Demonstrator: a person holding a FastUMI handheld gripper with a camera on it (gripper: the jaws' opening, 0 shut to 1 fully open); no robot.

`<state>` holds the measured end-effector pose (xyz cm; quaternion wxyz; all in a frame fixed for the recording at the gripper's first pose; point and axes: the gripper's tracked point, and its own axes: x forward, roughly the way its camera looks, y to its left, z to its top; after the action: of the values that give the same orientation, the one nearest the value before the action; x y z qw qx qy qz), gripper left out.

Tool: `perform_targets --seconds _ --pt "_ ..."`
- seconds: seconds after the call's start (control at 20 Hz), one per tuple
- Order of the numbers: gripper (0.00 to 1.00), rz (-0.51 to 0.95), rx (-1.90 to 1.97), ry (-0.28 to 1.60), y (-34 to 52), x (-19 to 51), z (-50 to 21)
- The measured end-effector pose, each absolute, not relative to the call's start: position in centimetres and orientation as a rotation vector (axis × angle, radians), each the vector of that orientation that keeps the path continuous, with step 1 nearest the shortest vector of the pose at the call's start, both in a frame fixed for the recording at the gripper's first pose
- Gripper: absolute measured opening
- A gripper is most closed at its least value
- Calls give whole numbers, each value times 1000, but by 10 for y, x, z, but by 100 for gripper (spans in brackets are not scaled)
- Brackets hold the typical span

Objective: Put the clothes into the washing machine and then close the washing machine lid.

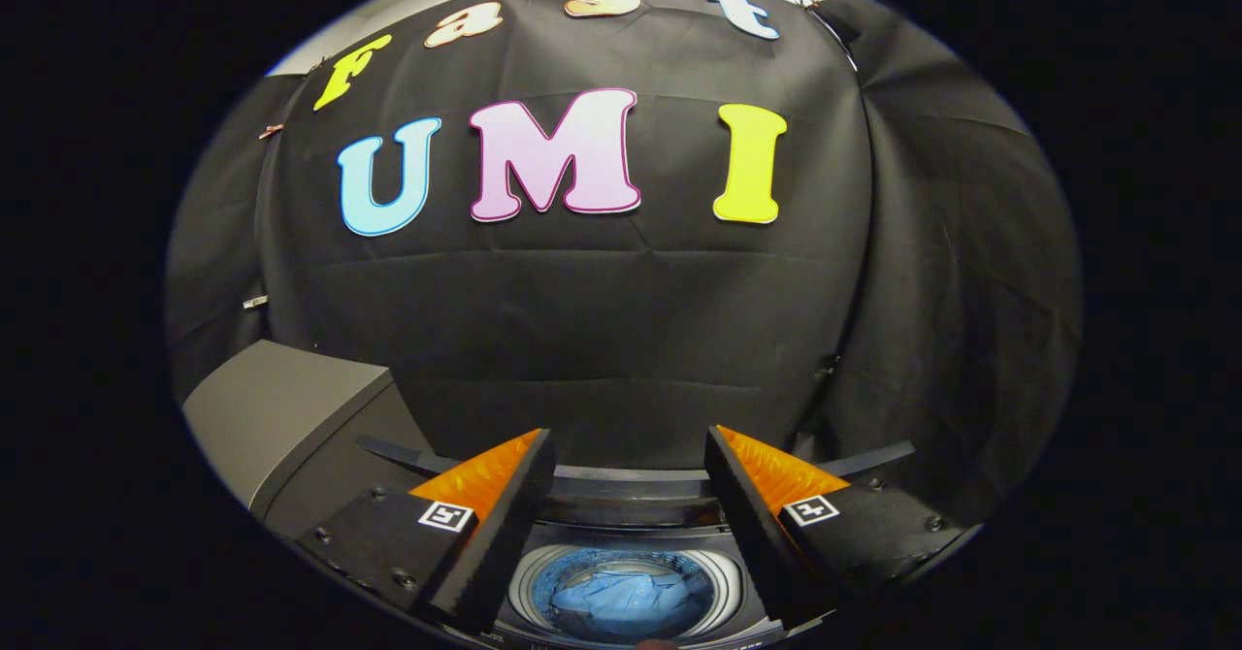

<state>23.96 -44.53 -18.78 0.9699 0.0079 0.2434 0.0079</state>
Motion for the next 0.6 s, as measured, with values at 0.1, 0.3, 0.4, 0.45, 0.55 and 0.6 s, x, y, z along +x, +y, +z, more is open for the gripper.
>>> perform_targets --seconds 0.1,0.3,0.4,0.45,0.55,0.6 --pt "100 25 16 489 -444 236 -189" --pt "100 35 20 495 -445 228 -192" --pt "100 38 23 499 -445 223 -193" --pt "100 42 23 501 -444 219 -194" --pt "100 55 23 513 -443 208 -199" --pt "100 65 35 536 -442 200 -207"
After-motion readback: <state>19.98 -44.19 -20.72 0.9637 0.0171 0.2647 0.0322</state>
